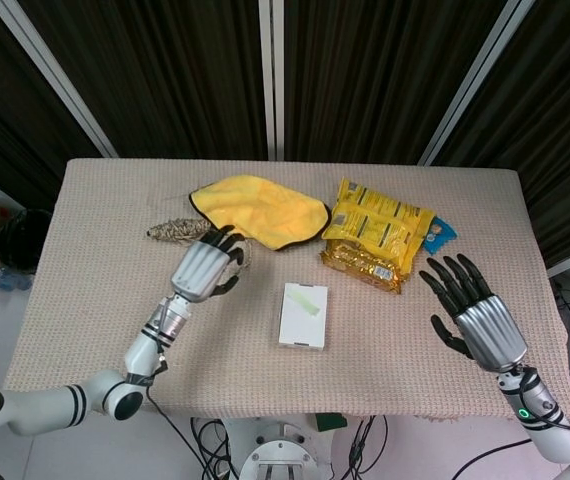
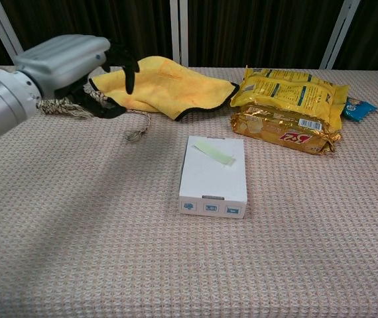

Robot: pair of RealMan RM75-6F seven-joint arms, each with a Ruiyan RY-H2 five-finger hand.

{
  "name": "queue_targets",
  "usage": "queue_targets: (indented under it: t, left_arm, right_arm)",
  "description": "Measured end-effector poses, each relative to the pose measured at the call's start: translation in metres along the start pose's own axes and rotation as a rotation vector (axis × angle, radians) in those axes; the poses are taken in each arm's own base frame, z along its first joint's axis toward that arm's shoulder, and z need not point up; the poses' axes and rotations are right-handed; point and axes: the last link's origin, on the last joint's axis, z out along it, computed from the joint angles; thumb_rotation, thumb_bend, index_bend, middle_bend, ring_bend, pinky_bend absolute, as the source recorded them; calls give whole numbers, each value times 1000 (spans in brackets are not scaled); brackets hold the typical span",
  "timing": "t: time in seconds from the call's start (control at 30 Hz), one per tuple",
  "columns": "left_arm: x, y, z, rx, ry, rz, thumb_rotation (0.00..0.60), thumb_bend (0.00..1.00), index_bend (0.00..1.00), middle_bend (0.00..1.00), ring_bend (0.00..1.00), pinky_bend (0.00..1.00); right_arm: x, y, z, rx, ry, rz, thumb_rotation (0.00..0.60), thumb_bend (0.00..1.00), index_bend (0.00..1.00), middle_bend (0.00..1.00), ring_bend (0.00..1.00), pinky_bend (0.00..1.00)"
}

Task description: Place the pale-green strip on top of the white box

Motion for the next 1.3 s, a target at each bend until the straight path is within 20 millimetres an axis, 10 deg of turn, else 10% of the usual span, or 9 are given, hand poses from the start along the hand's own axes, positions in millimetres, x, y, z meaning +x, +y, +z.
queue_targets:
  t: [0.17, 0.27, 0.53, 1.3]
  left_arm:
    - [16, -53, -26, 153, 32, 35, 600, 162, 324, 243, 148, 303]
    - [21, -79, -42, 232, 39, 54, 600, 161, 302, 231, 147, 303]
    - [22, -117, -68, 323, 39, 69, 600, 161, 309, 231, 147, 303]
    - [24, -132, -85, 332, 55, 11, 600, 161, 332, 231, 146, 303]
  right_arm:
    - [-13, -4, 7, 36, -140, -72, 592, 792, 122, 0, 0, 0]
    - [-22, -8, 15, 54, -217, -103, 446, 933, 122, 0, 0, 0]
    - [-46, -20, 42, 99, -348, -181, 325, 990, 163, 0, 0, 0]
    - [-98, -77, 91, 246, -408, -114, 327, 984, 179, 0, 0, 0]
